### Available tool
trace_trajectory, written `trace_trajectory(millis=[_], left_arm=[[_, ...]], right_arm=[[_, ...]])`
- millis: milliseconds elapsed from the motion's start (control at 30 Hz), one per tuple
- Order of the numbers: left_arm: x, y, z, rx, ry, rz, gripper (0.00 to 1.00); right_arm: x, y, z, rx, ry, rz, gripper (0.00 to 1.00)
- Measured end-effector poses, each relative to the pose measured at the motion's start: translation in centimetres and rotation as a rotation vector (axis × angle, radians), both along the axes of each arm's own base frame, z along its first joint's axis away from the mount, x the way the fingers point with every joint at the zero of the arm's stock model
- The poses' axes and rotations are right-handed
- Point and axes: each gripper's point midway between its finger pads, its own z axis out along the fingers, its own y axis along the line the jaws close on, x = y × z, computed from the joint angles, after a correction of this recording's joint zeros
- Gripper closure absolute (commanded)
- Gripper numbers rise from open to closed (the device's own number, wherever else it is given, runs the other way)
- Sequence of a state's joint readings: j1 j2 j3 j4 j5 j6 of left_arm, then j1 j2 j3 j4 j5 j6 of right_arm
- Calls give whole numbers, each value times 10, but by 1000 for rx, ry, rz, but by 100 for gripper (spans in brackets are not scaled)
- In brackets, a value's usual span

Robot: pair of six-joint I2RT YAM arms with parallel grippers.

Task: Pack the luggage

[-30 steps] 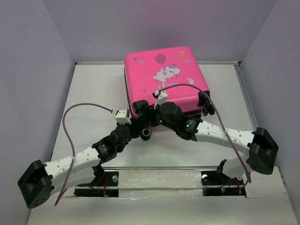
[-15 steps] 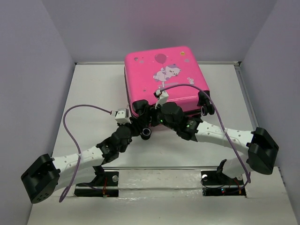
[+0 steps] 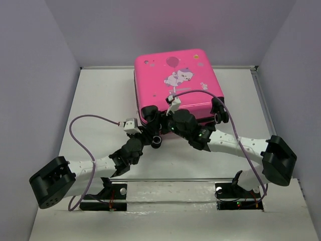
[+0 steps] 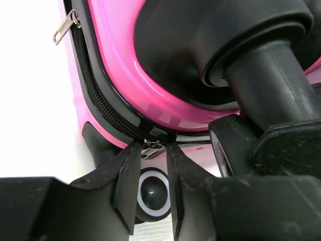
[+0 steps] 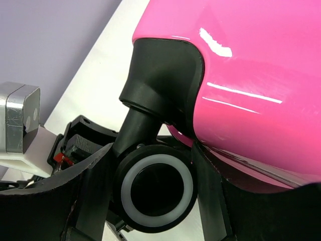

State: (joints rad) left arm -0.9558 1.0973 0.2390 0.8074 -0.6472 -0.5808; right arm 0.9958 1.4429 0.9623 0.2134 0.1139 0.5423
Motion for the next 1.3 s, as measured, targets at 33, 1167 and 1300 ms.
trace_trajectory(millis=[33,1167,1300], left_arm=[[0,0,0,-2,-1,3,77],[25,108,13,12,38,305,94],[48,121,18,52,59,376,94]], right_arm=[[0,0,-1,5,1,-1,93],[-46,-60,2,6,-60,-6,93],[-49,-63,2,1,-55,2,93]])
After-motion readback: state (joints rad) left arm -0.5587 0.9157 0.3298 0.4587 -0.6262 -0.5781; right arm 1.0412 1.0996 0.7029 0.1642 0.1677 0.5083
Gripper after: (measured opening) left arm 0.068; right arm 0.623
